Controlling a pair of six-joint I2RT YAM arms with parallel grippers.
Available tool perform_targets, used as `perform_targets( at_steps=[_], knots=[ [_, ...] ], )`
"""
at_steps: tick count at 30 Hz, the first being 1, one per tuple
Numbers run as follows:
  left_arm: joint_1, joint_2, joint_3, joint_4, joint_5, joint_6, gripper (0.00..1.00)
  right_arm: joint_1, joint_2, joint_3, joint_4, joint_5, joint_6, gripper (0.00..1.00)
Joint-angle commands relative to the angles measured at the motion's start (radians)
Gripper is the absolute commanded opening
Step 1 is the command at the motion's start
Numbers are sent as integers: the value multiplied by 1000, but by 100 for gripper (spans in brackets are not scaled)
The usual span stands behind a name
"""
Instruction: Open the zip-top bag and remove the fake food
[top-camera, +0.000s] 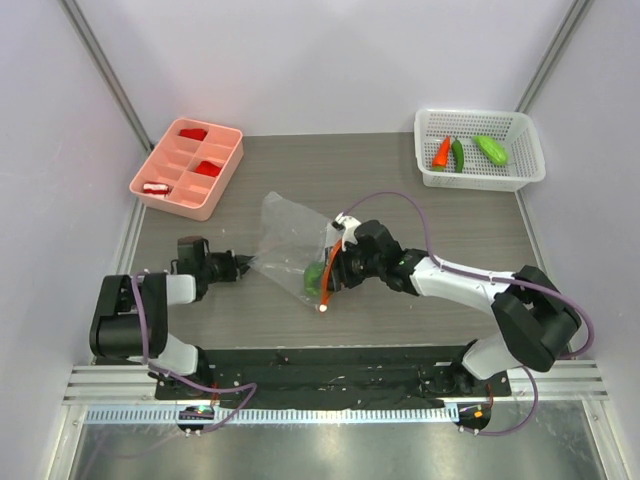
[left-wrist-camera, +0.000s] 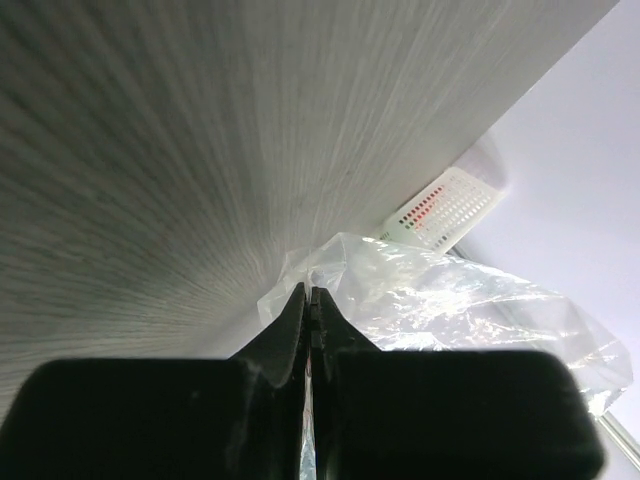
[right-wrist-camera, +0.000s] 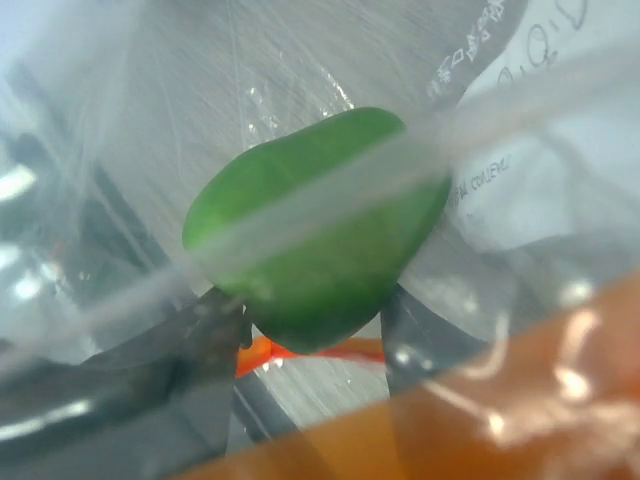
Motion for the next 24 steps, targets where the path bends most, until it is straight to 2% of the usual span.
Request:
perform_targets(
  at_steps=[1,3,4,5,6,8,9,11,13,16,17,18,19,21,22,23,24],
  knots=[
    [15,-9,59,-60,-3,70,0,-16,-13,74,-131,-97,-71,1],
    [13,-12,101,-92,19,140,2,-18,4,92,-154,-120,-72,1],
    [13,-38,159,-158,17,189,10,-16,5,97,-155,-122,-66,1],
    [12,-58,183,-219,-2,285,23,-18,5,103,-156,-117,-60,1],
    [12,-83,203,-305,-10,325,52,-18,8,108,-158,-114,-59,1],
    [10,-180,265,-422,-70,446,64,-27,16,134,-164,-103,-43,1],
    [10,-226,285,-536,-99,479,68,-30,21,143,-165,-105,-37,1],
    [10,-363,314,-611,-200,548,78,-39,40,184,-181,-105,-26,1],
    [10,-443,322,-674,-242,594,80,-46,63,224,-190,-114,-14,1],
    [8,-579,319,-681,-240,711,74,-58,88,263,-193,-148,4,1],
    [8,-607,316,-689,-239,734,76,-59,91,270,-199,-151,10,1],
    [8,-653,305,-668,-160,770,79,-61,91,276,-202,-149,15,1],
    [8,-667,287,-558,-68,774,80,-62,90,290,-205,-149,15,1],
    [-19,-643,259,-455,80,778,75,-61,93,299,-213,-149,20,1],
    [-27,-623,279,-433,205,806,73,-61,94,304,-216,-148,23,1],
    [-85,-600,329,-427,239,846,69,-61,99,307,-217,-148,26,1],
    [-193,-592,355,-430,250,904,69,-61,102,312,-219,-149,29,1]
  ],
)
